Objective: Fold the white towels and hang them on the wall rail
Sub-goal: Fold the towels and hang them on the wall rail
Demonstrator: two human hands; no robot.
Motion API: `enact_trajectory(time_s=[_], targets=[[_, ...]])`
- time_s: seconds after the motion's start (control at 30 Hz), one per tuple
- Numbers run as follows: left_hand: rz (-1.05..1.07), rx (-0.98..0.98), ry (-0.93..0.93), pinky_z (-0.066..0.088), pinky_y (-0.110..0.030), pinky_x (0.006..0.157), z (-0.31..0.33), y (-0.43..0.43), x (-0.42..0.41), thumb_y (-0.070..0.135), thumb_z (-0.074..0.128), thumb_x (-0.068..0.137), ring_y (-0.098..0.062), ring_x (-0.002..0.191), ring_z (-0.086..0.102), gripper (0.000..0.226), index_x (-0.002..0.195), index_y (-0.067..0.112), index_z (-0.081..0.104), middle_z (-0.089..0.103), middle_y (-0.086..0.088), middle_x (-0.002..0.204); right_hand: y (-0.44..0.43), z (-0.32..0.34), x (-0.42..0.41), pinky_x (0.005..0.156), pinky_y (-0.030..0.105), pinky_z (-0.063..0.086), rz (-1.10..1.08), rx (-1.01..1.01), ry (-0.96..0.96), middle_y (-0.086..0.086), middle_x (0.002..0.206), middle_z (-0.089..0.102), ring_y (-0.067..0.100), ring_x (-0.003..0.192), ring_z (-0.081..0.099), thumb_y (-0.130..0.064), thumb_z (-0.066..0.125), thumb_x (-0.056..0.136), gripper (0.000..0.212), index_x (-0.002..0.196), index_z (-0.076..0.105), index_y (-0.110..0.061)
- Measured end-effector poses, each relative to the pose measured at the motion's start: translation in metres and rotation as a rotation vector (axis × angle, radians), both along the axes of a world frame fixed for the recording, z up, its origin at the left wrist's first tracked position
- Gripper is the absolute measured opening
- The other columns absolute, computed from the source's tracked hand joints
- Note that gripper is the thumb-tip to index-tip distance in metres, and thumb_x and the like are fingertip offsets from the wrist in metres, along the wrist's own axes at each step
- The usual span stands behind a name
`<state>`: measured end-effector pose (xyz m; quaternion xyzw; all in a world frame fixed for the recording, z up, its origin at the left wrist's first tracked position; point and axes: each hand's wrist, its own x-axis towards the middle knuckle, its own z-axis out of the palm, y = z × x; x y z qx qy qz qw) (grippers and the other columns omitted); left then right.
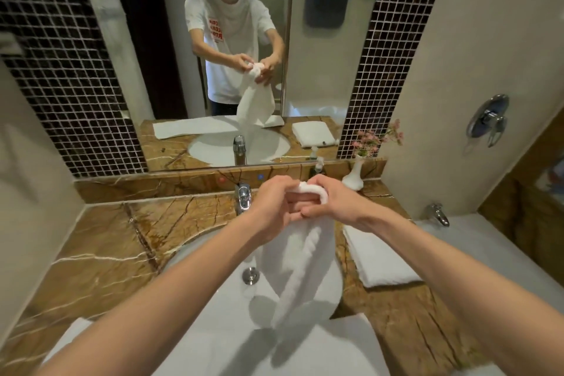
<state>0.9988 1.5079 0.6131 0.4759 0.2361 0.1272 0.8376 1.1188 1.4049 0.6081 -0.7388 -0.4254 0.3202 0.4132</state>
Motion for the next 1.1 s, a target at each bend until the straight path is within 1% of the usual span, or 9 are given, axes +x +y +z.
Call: enact_trajectory(time_s=[0.13,0.23,0.3,0.37,0.5,0.6,0.83,0.97,1.1], targets=[[-0.306,-0.021,0.006,0.052,-0.048,0.091,0.022,0.011,-0.038,0.015,0.043,0.091,-0.035,0.102,0.065,0.04,0.128,-0.001,0.045,0.064,-0.025,0.115,-0.004,0.01,-0.017,0.075,0.033,0.049,0.066,-0.012,-0.078,0.002,0.085,0.062,0.012,0.079,0.058,0.006,0.073,0.067,0.038,0.091,0.057,-0.018],[-0.287,0.018,0.003,0.058,-0.046,0.075,0.035,0.016,-0.058,0.004,0.041,0.09,-0.036,0.092,0.068,0.037,0.126,0.011,0.045,0.067,-0.025,0.105,-0.003,0.014,-0.024,0.067,0.028,0.046,0.076,-0.031,-0.096,0.0,0.077,0.06,0.01,0.072,0.054,0.014,0.067,0.066,0.036,0.081,0.057,-0.018],[-0.206,0.235,0.083,0.056,-0.034,0.051,0.033,0.022,-0.064,-0.002,0.04,0.088,-0.026,0.063,0.064,0.035,0.119,0.009,0.052,0.068,-0.017,0.082,-0.001,0.015,-0.027,0.063,0.026,0.044,0.053,-0.013,-0.076,0.001,0.075,0.059,0.011,0.069,0.054,0.016,0.065,0.065,0.035,0.083,0.06,-0.013],[-0.044,0.519,0.148,0.042,-0.027,0.043,0.023,0.03,-0.065,-0.005,0.045,0.085,-0.016,0.049,0.051,0.033,0.112,0.007,0.06,0.06,-0.007,0.065,0.002,0.017,-0.028,0.063,0.026,0.044,0.058,-0.017,-0.08,0.001,0.073,0.059,0.011,0.068,0.054,0.017,0.064,0.063,0.033,0.08,0.06,-0.011],[-0.144,0.887,0.105,0.047,-0.013,0.073,0.014,0.035,-0.069,-0.004,0.061,0.082,-0.009,0.099,0.058,0.051,0.127,0.018,0.055,0.061,0.005,0.109,0.007,0.023,-0.036,0.064,0.029,0.042,0.137,-0.047,-0.121,0.0,0.071,0.059,0.012,0.071,0.053,0.01,0.062,0.061,0.028,0.07,0.058,-0.017],[-0.358,0.854,0.064,0.047,-0.023,0.094,0.015,0.029,-0.068,-0.002,0.061,0.083,-0.006,0.117,0.055,0.054,0.132,0.018,0.052,0.058,0.007,0.129,0.008,0.024,-0.04,0.065,0.031,0.047,0.166,-0.04,-0.113,-0.001,0.069,0.059,0.013,0.072,0.055,0.006,0.06,0.064,0.032,0.059,0.056,-0.025],[-0.349,0.725,-0.005,0.052,-0.021,0.078,0.004,0.013,-0.068,0.004,0.058,0.089,-0.007,0.104,0.064,0.044,0.124,0.031,0.06,0.069,0.009,0.112,-0.002,0.021,-0.039,0.063,0.03,0.044,0.086,-0.002,-0.08,-0.001,0.068,0.059,0.013,0.07,0.054,0.007,0.062,0.071,0.027,0.064,0.057,-0.019],[-0.288,1.016,0.065,0.05,-0.028,0.093,-0.004,0.013,-0.061,0.015,0.071,0.08,-0.005,0.112,0.058,0.054,0.131,0.024,0.055,0.061,0.008,0.124,-0.002,0.019,-0.042,0.061,0.026,0.042,-0.013,0.068,-0.067,0.002,0.068,0.056,0.012,0.067,0.051,0.01,0.06,0.072,0.024,0.069,0.055,-0.013],[-0.135,1.174,0.095,0.047,-0.024,0.059,-0.001,0.008,-0.057,0.013,0.067,0.078,-0.005,0.072,0.06,0.011,0.084,0.023,0.069,0.067,0.007,0.077,-0.006,0.018,-0.038,0.059,0.023,0.041,-0.04,0.044,-0.152,0.001,0.073,0.058,0.012,0.071,0.053,0.011,0.057,0.073,0.025,0.073,0.056,-0.014]])
